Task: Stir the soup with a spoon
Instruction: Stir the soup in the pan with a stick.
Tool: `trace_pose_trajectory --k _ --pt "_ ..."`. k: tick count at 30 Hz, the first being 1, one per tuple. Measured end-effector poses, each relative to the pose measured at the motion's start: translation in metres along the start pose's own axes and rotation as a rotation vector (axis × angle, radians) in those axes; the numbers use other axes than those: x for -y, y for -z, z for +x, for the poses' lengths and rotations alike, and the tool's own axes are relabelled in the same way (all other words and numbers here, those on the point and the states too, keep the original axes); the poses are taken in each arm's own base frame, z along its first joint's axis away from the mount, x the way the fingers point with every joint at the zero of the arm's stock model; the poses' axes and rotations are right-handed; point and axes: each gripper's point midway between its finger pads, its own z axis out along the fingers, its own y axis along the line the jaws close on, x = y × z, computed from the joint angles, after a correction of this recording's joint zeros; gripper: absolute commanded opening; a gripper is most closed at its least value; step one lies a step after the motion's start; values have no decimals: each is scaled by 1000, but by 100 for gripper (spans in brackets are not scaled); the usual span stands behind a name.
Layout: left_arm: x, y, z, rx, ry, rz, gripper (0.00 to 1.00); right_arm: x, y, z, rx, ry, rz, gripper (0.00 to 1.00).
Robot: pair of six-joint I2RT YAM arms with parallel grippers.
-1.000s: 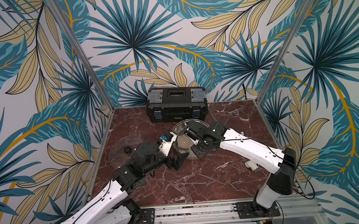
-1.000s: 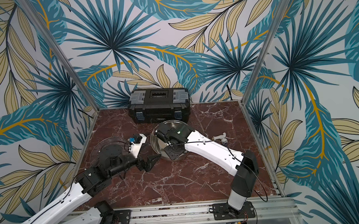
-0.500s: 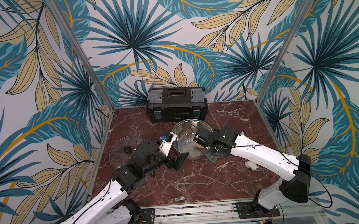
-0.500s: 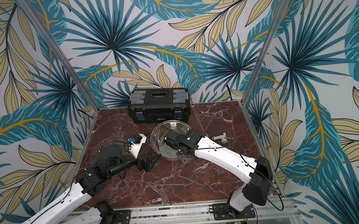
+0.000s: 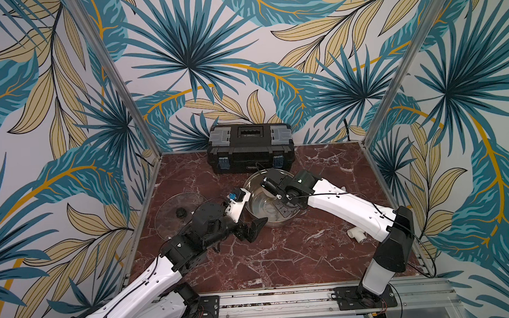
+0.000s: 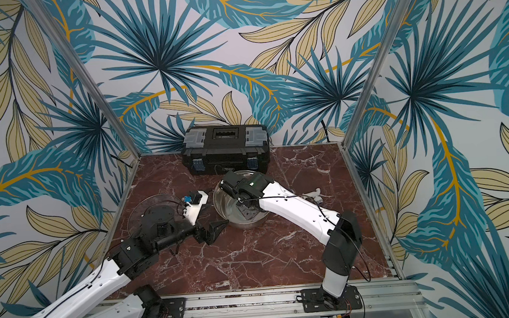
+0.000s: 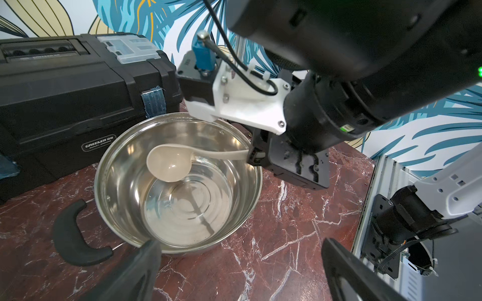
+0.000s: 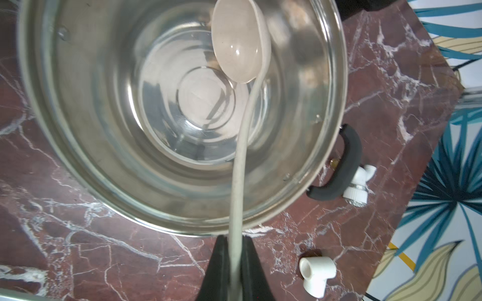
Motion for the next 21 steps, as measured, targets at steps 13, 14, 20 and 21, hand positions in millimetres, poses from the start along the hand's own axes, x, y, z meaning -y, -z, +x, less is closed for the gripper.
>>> trace_pose_trajectory --k 13,14,20,21 --pt "1 5 -3 13 -3 2 100 -37 18 27 -32 45 -200 0" --pt "1 5 -3 13 -3 2 100 -34 20 34 -40 47 -199 0" --pt "1 5 -3 14 -3 2 100 -10 32 70 -66 34 -145 0" --pt "1 5 -3 14 -3 2 100 -4 33 75 -71 31 -123 0"
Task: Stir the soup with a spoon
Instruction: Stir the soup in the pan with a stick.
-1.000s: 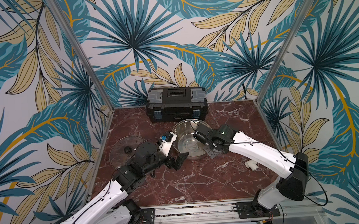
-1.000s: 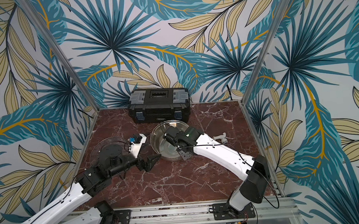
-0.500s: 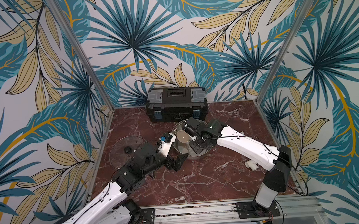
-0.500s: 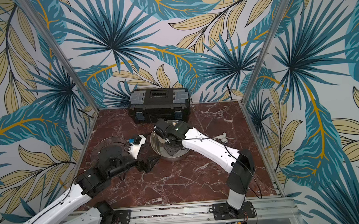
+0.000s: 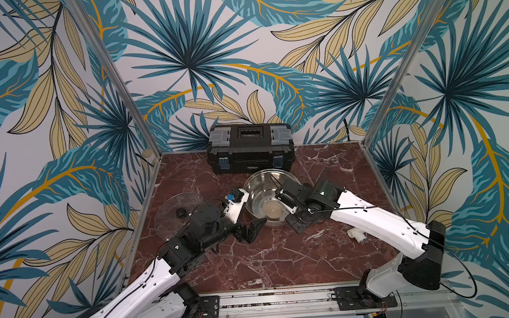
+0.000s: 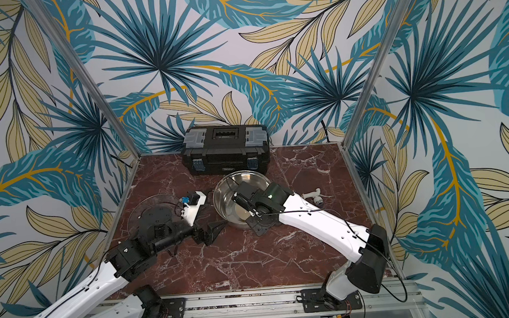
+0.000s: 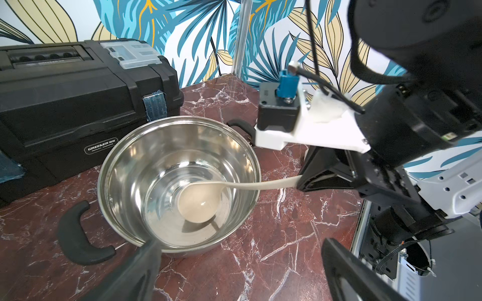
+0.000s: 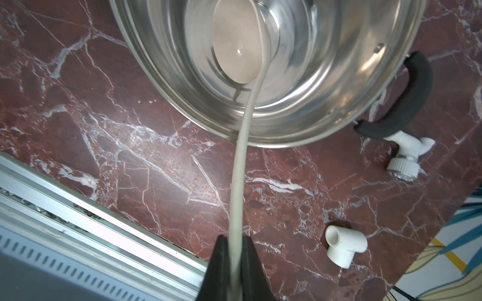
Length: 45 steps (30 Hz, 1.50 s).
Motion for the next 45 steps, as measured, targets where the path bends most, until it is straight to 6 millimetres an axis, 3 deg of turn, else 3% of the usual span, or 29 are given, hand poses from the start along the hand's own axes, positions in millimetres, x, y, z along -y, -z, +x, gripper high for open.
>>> trace_pose_trajectory --k 7,13,19,25,30,34,41,45 --pt "0 0 0 0 0 0 100 32 -4 3 -12 -27 153 0" --pt "0 0 0 -1 0 0 100 46 -13 -22 3 -51 236 0" --pt "0 0 0 -2 0 0 100 34 -17 -63 72 -59 199 0" --pt "0 0 1 -4 1 -1 100 5 -18 -83 99 -47 51 0" --pt "0 0 2 -7 1 -2 100 -23 -18 -76 81 -9 -65 0" --pt "0 1 2 -6 1 -1 100 -28 -16 -56 58 7 -97 0" --pt "0 1 1 -6 1 -1 100 -2 2 -9 50 -17 -41 0" --pt "0 0 1 -5 0 -1 100 17 4 2 33 -30 45 0"
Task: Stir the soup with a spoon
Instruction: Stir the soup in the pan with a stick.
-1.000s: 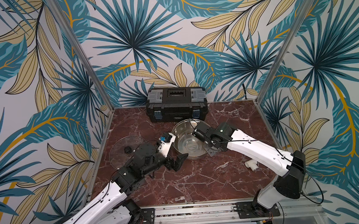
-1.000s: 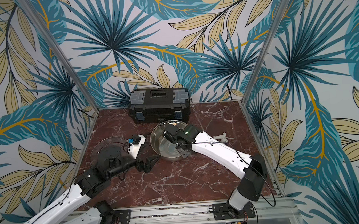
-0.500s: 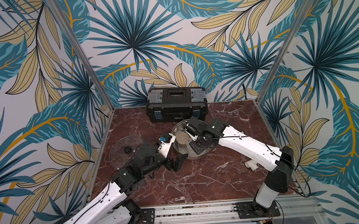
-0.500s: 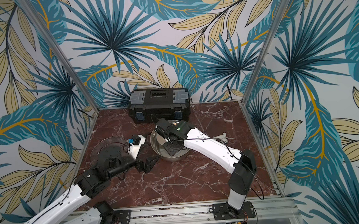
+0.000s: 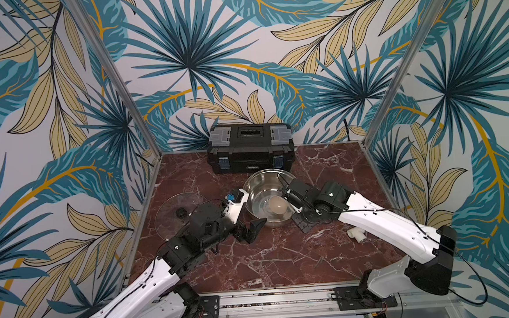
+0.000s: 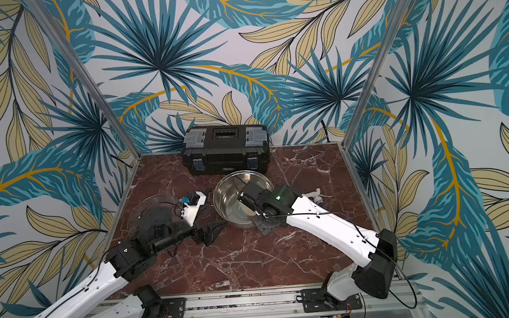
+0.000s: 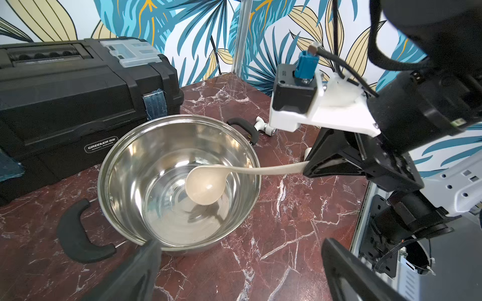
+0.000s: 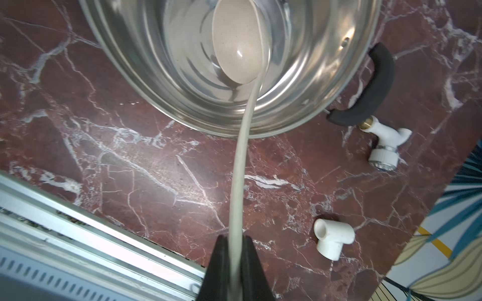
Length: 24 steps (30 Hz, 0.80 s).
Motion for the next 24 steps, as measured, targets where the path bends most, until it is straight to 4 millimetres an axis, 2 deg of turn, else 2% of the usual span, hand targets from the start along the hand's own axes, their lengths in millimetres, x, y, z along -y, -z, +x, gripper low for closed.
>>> trace_pose_trajectory --k 6,9,13,19,24 --pt "-1 -2 2 -9 -2 -1 100 25 -10 -3 -16 -37 103 0" --pt "-1 -2 2 -8 -4 -1 100 31 -18 -10 -31 -46 132 0" --pt "-1 -4 3 -13 -4 -2 100 24 -23 -32 -7 -42 120 0" --pt "-2 -7 6 -24 -3 -4 100 1 -25 -67 41 -42 20 0" --pt "-2 -6 5 -21 -6 -4 100 -18 -24 -73 45 -29 -73 0"
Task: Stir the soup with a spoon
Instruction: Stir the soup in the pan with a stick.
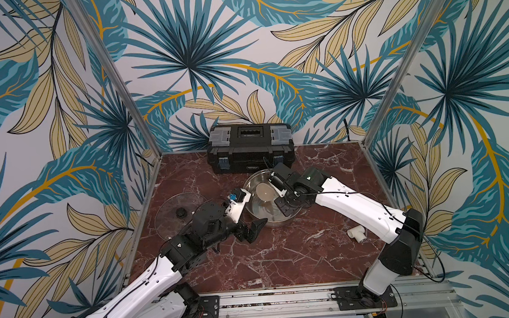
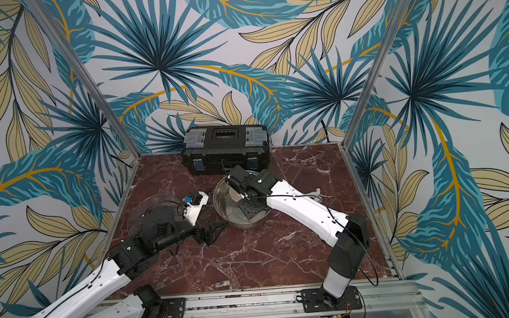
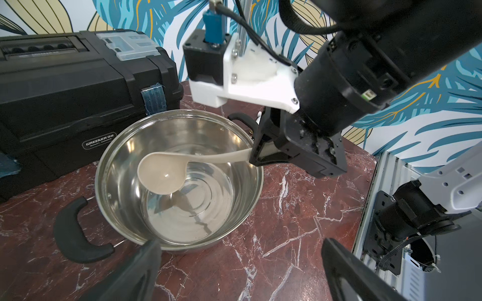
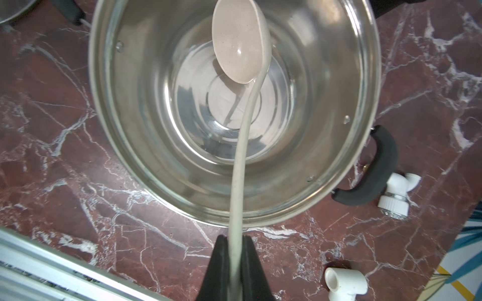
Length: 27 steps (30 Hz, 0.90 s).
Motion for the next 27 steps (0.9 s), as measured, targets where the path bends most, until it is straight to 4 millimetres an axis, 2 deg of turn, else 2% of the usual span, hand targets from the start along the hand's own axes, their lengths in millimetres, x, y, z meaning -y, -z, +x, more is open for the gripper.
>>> trace_pose_trajectory --k 6,10,19,27 --pt "0 0 -1 3 -1 1 100 -25 4 7 -12 40 -82 0" --pt "0 0 -1 3 -1 0 100 -29 9 25 -30 58 -96 0" --pt "0 0 -1 3 -1 1 100 0 17 70 -87 32 6 0" --pt "1 0 -3 12 -3 6 100 29 16 76 -107 27 168 0"
